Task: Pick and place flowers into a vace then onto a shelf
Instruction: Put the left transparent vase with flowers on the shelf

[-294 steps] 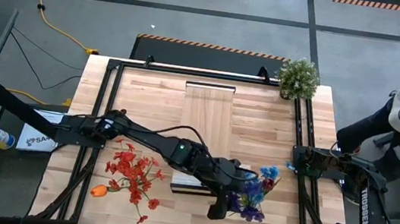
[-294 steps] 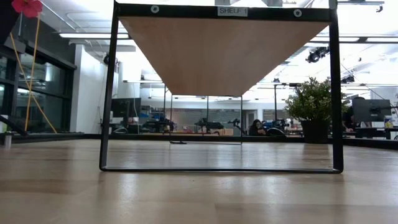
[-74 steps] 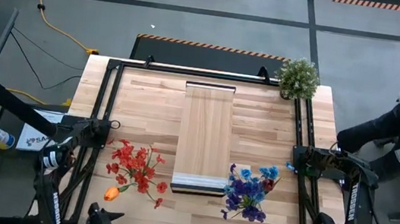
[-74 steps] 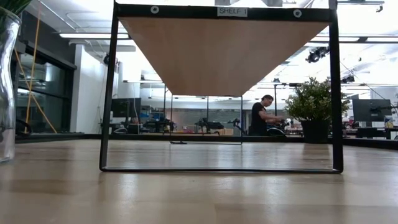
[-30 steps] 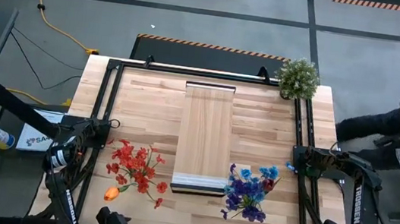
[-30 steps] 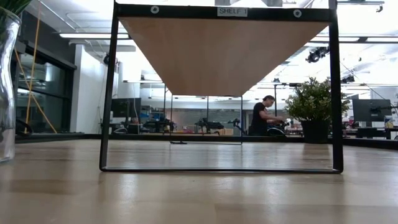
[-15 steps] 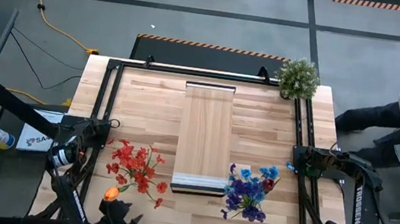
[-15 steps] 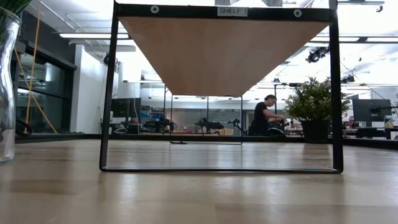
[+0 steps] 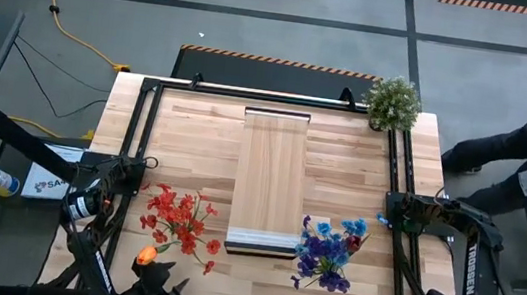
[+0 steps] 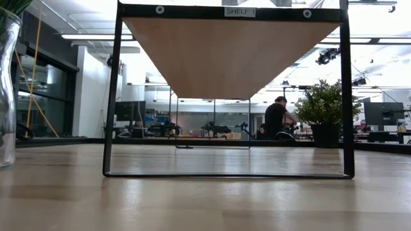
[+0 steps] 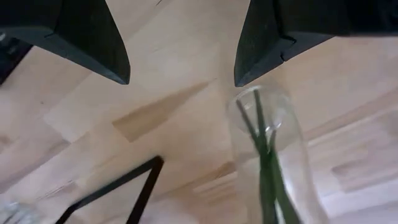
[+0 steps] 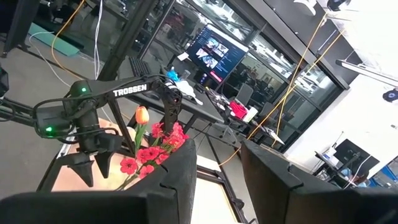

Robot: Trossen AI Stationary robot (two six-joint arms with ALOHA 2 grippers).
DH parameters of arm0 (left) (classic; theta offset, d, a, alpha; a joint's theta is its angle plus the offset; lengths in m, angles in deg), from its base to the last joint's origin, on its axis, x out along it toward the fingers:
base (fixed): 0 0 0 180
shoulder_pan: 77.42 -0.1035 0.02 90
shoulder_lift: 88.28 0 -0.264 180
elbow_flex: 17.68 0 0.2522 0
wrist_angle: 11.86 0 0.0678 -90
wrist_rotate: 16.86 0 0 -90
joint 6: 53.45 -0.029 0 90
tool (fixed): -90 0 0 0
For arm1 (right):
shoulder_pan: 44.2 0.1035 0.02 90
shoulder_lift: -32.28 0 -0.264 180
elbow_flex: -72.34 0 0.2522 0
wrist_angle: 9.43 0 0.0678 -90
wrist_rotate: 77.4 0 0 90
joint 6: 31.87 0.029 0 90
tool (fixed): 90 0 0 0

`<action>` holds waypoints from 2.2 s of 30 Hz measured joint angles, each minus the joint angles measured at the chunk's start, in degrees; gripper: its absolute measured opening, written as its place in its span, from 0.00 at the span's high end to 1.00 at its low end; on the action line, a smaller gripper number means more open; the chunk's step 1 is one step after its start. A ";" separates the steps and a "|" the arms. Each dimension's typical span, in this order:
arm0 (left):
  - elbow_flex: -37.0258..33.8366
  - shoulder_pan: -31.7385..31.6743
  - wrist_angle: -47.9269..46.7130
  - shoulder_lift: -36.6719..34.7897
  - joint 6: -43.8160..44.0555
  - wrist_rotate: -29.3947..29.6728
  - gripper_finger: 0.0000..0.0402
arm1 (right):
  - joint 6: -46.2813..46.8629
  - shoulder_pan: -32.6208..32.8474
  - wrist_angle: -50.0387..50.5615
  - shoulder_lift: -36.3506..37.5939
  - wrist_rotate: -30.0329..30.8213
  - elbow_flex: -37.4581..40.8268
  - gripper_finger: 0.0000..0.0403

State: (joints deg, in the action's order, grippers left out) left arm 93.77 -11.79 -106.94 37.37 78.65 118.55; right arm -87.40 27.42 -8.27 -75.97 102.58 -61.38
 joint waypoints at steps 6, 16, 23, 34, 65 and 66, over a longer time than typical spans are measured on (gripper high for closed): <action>0.00 0.00 0.02 0.00 -2.84 6.22 0.20 | 0.00 -0.01 -0.02 0.00 0.01 0.00 0.71; 0.00 0.00 0.78 0.00 -2.87 6.45 0.20 | 0.00 0.00 -0.01 0.00 0.00 0.00 0.71; 0.01 0.00 2.03 0.00 -3.27 6.66 0.09 | -0.02 0.00 -0.02 0.00 0.01 0.00 0.71; 0.02 0.00 5.09 0.00 -3.32 4.96 0.13 | 0.05 0.01 -0.02 0.00 0.01 0.00 0.71; -6.01 -5.98 -7.74 0.02 3.08 3.13 0.15 | 0.15 0.06 0.02 0.00 0.01 0.00 0.71; -5.76 -5.85 -7.66 0.02 3.49 2.86 0.15 | 0.15 0.05 -0.01 0.00 0.01 -0.01 0.71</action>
State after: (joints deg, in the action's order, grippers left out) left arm 88.01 -17.64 -114.60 37.39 82.13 121.41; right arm -87.25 27.47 -8.28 -75.97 102.60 -61.39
